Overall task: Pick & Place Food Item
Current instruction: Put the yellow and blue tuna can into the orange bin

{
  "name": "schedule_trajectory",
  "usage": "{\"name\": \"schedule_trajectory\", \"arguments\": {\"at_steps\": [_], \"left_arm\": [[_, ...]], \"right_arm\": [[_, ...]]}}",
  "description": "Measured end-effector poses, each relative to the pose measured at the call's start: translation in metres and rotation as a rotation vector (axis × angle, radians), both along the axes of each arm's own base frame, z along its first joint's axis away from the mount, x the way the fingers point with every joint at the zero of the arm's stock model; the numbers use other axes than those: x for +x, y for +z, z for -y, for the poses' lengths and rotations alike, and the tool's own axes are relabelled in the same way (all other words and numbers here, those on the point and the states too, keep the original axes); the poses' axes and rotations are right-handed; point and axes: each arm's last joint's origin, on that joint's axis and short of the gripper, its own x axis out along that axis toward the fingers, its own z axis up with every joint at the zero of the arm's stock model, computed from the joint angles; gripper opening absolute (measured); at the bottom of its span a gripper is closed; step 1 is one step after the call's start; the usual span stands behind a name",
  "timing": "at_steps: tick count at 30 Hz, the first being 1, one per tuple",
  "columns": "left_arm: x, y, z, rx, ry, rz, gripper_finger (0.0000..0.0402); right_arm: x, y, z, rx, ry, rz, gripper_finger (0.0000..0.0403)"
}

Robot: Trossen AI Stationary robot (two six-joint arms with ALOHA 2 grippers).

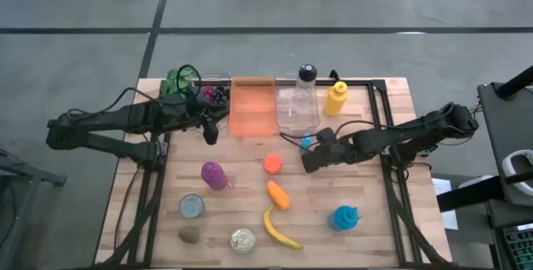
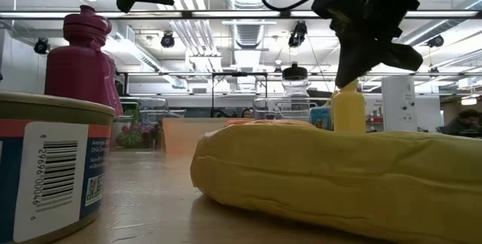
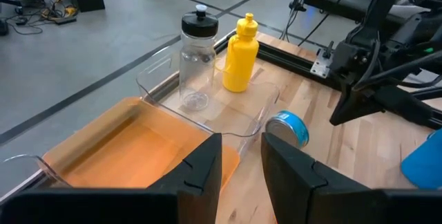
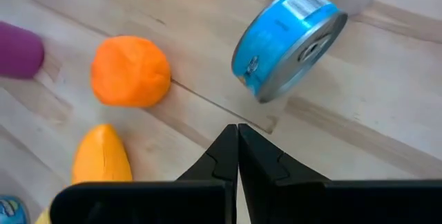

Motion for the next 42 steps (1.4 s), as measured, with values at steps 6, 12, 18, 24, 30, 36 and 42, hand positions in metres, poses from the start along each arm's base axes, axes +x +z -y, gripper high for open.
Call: {"name": "schedule_trajectory", "arguments": {"at_steps": [6, 12, 18, 24, 30, 36, 42], "left_arm": [[0.0000, 0.0000, 0.0000, 0.000, 0.000, 0.000, 0.0106], [0.0006, -0.0003, 0.0016, 0.028, -0.083, -0.023, 0.0106], [0.0018, -0.0006, 0.0055, 0.025, -0.237, -0.033, 0.0106], [0.0020, -0.0006, 0.0066, 0.016, -0.273, -0.031, 0.0106], [0.0020, -0.0006, 0.0066, 0.013, -0.272, -0.030, 0.0106], [0.0020, -0.0006, 0.0066, 0.013, -0.272, -0.030, 0.0106], [0.0020, -0.0006, 0.0067, 0.013, -0.272, -0.030, 0.0106]], "right_arm": [[0.0003, -0.0003, 0.0000, 0.002, -0.007, 0.001, 0.0029], [0.0003, -0.0003, 0.0000, 0.003, -0.009, 0.002, 0.0085], [0.0004, -0.0004, 0.0000, 0.003, -0.009, 0.002, 0.0146], [0.0004, -0.0004, -0.0001, 0.003, -0.004, 0.001, 0.0195], [0.0004, -0.0004, -0.0001, -0.009, 0.018, -0.006, 0.0221], [0.0004, -0.0004, -0.0001, -0.009, 0.018, -0.005, 0.0232], [0.0022, 0.0006, -0.0003, -0.012, 0.029, 0.012, 0.0232]]}}
